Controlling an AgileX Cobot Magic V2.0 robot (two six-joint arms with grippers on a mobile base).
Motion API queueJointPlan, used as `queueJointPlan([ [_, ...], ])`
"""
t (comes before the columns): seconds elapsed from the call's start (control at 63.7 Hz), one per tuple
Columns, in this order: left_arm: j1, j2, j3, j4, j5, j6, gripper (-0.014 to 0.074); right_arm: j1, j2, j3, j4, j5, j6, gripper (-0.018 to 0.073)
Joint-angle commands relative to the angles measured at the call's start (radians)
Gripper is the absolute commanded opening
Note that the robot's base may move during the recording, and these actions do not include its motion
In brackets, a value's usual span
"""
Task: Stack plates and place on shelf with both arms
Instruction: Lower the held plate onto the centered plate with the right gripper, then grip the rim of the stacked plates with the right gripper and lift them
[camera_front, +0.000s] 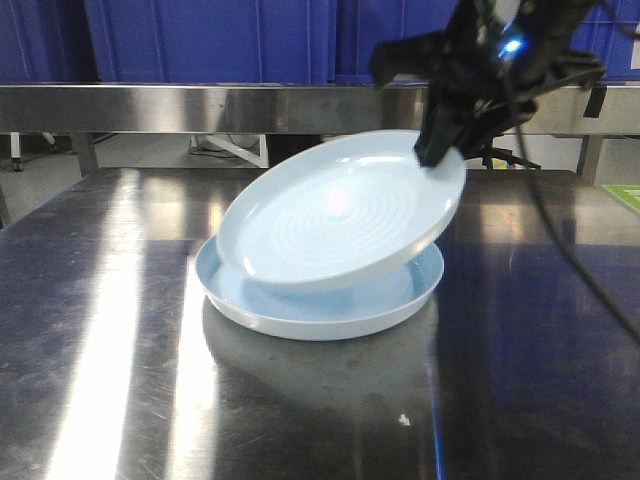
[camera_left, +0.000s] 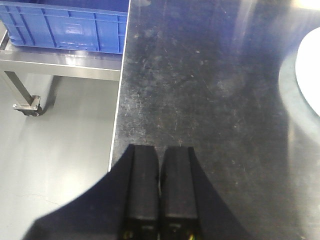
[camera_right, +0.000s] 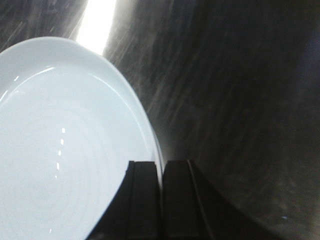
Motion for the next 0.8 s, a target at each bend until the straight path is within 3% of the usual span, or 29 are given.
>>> queueJointPlan([
  [0.0,0.001,0.001,-0.028,0.010,-0.059,-0.010,0.0088,0.011,-0.008,-0.039,-0.003,-0.060,-0.007,0.0183],
  [0.126,0.001,0.001,-0.028,0.010,-0.059,-0.010,0.0088,0.018,0.027,-0.039,-0.003,-0.046,-0.007,0.0427],
  [0.235,0.001,0.001,-0.028,0.010,-0.059,-0.010,0.0088,0.021,0.054,-0.039,-0.003,-0.027,-0.007,0.0483],
  [0.549,0.001,0.001,-0.028,0.010,-0.059,-0.010,0.0088,0.029,0.137,-0.039,-0.003,-0.007,-0.007,0.0398],
  [0.643,0.001,0.001,-0.028,0.010,-0.059,-0.010,0.0088,0.029,0.144,-0.039,-0.003,-0.005,-0.007,0.0253],
  [0.722,0.001,0.001,-0.028,0.010,-0.059,-0.010,0.0088,0.029,0.140,-0.040,-0.003,0.002,-0.007,0.0036],
  [0.785,0.001,0.001,-0.028,0.010,-0.059,-0.010,0.0088,0.029,0.119,-0.040,-0.014,-0.008,-0.007,0.0077],
])
